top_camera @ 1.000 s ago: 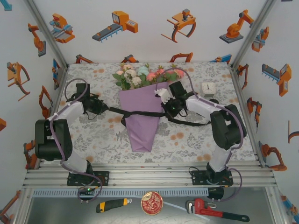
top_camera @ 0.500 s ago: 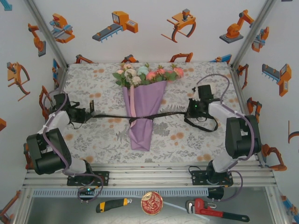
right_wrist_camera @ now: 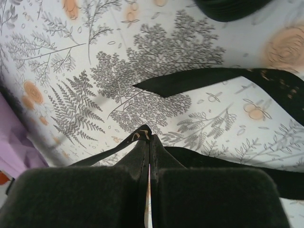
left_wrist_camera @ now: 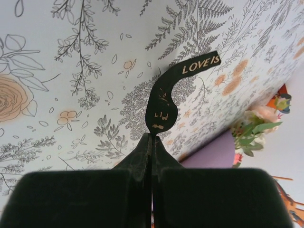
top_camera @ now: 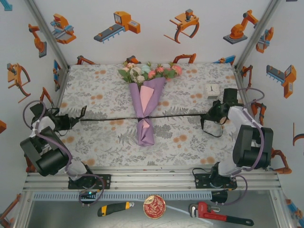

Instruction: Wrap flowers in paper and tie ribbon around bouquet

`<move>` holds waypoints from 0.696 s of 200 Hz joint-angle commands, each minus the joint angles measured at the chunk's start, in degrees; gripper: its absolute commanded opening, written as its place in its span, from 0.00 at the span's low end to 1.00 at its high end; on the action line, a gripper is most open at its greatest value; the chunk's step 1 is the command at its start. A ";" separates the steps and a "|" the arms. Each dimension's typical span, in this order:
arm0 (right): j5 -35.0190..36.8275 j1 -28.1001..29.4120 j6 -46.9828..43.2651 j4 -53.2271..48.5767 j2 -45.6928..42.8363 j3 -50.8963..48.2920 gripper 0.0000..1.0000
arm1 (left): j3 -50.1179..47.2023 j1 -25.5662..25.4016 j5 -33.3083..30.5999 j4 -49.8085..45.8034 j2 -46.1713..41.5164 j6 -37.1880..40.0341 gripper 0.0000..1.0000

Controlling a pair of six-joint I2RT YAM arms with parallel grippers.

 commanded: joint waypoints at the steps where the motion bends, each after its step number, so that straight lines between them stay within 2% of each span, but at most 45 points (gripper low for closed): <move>1: 9.43 -4.09 5.02 1.21 -2.66 -0.92 0.00 | 2.54 4.57 -4.42 4.76 0.02 0.50 0.00; 48: 10.77 -5.17 10.20 3.07 -5.20 -3.96 0.00 | -0.15 6.95 -2.98 6.03 -1.46 -0.37 0.00; 66: 7.18 -4.68 6.50 6.27 -4.82 -3.55 0.00 | -0.20 5.39 -0.76 5.66 -2.09 1.21 0.00; 106: -1.79 4.23 -9.35 8.14 -4.13 1.52 0.00 | 4.07 -12.97 1.60 -0.95 -6.64 11.27 0.00; 126: -4.35 8.22 -15.41 8.04 -5.34 2.70 0.00 | 6.25 -20.91 -3.09 -4.87 -10.52 16.90 0.00; 139: -2.08 10.39 -19.07 5.81 -5.87 3.30 0.00 | 8.55 -25.46 -7.29 -8.79 -12.04 22.18 0.00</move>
